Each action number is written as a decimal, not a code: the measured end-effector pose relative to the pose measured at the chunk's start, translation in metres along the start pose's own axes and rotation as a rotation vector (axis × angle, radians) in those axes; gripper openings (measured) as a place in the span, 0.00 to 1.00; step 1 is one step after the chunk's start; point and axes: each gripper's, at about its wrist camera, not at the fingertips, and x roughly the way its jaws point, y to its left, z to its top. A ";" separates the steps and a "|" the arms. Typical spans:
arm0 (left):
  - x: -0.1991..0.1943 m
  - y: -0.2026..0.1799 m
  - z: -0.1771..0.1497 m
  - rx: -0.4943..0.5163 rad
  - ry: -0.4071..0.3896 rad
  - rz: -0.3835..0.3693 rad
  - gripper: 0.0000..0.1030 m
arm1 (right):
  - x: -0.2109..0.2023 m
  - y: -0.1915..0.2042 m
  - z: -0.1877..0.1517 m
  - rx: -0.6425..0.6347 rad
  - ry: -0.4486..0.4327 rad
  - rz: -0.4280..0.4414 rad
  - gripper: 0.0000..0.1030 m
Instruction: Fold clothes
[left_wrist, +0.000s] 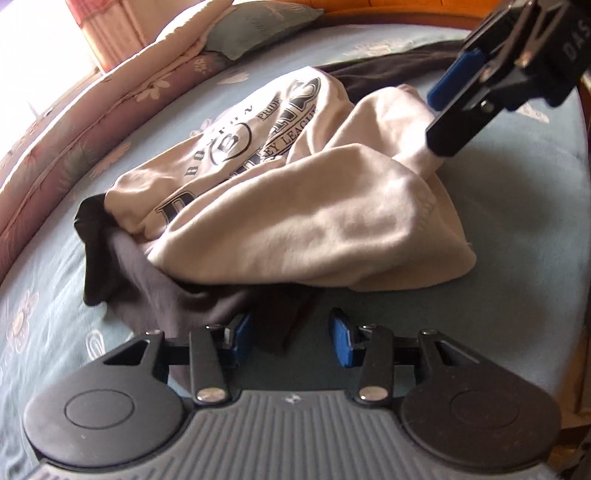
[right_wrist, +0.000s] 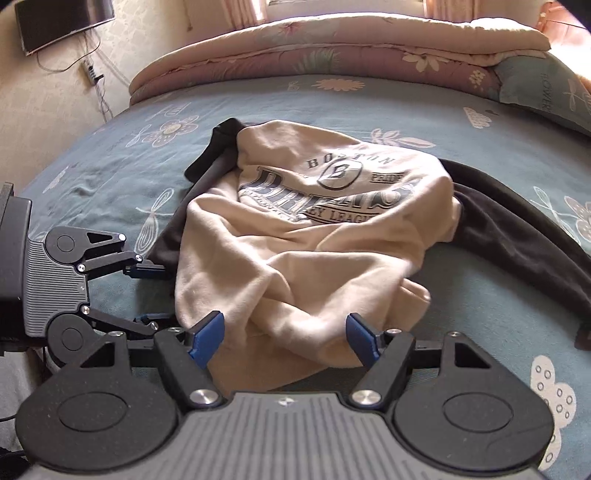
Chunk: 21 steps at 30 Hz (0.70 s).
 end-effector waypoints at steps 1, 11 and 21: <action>0.003 0.003 0.003 -0.002 0.004 -0.012 0.43 | -0.001 -0.004 -0.002 0.014 -0.002 -0.001 0.75; 0.013 0.022 0.017 -0.068 0.057 -0.080 0.28 | -0.005 -0.033 -0.019 0.132 -0.013 -0.002 0.77; -0.045 0.039 -0.011 -0.109 0.072 0.031 0.00 | -0.021 -0.036 -0.024 0.171 -0.055 -0.011 0.78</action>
